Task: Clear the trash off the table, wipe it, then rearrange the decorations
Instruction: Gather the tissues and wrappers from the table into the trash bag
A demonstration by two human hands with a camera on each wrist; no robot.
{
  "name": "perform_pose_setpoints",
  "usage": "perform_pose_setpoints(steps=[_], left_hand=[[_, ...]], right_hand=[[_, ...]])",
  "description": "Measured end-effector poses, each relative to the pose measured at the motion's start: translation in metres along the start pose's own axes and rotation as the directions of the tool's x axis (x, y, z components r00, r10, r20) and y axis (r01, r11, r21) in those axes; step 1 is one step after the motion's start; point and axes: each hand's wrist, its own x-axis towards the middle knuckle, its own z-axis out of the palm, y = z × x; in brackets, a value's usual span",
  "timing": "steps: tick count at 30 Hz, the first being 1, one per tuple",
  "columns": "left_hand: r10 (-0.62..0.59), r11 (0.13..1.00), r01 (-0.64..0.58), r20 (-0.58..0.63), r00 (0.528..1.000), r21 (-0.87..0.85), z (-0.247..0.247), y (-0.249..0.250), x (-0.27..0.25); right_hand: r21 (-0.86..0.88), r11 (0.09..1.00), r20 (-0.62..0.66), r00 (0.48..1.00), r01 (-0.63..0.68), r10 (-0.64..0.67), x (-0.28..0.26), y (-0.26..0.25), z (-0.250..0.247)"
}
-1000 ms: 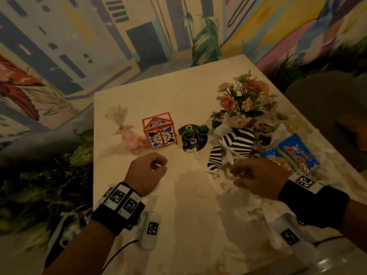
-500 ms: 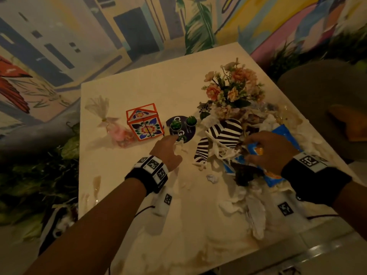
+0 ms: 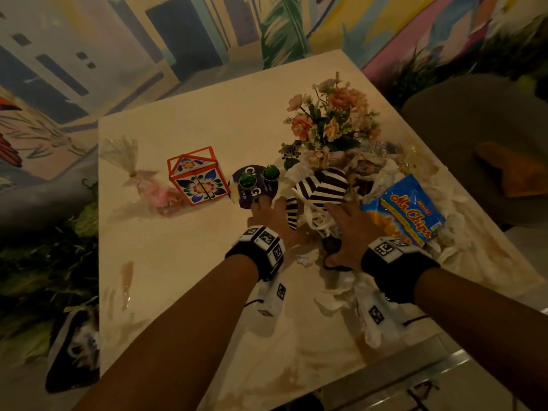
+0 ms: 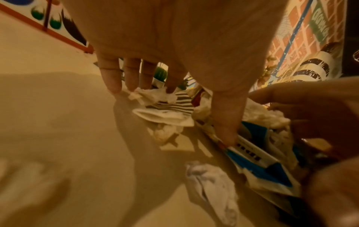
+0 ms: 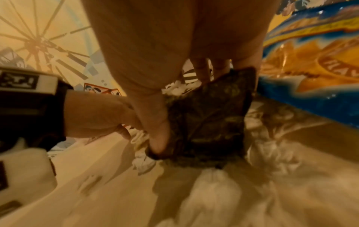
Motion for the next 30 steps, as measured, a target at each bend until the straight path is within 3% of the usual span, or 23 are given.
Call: perform_pose_setpoints(steps=[8,12,19,25,30], left_hand=[[0.032,0.996,-0.042,-0.123,0.992,-0.084,0.008,0.012,-0.001],[0.074,0.997,-0.074,-0.06,0.995,-0.008,0.004,0.008,0.004],[-0.01,0.978,0.009,-0.005,1.0,-0.207,-0.009,-0.018,-0.002],[0.056,0.975,-0.053,0.007,0.998,-0.218,-0.019,-0.032,-0.018],[0.054,0.959,-0.075,-0.086,0.995,-0.274,-0.036,-0.036,-0.033]], right_hand=[[0.098,0.995,-0.029,0.999,-0.028,0.031,0.016,-0.006,0.017],[0.088,0.996,-0.071,0.997,-0.006,0.012,0.016,-0.009,0.016],[-0.038,0.999,-0.079,0.997,-0.016,0.012,0.012,-0.017,0.017],[0.096,0.995,-0.093,0.996,-0.002,0.011,0.006,-0.02,0.004],[0.281,0.96,-0.134,0.991,0.021,0.018,-0.001,-0.015,-0.014]])
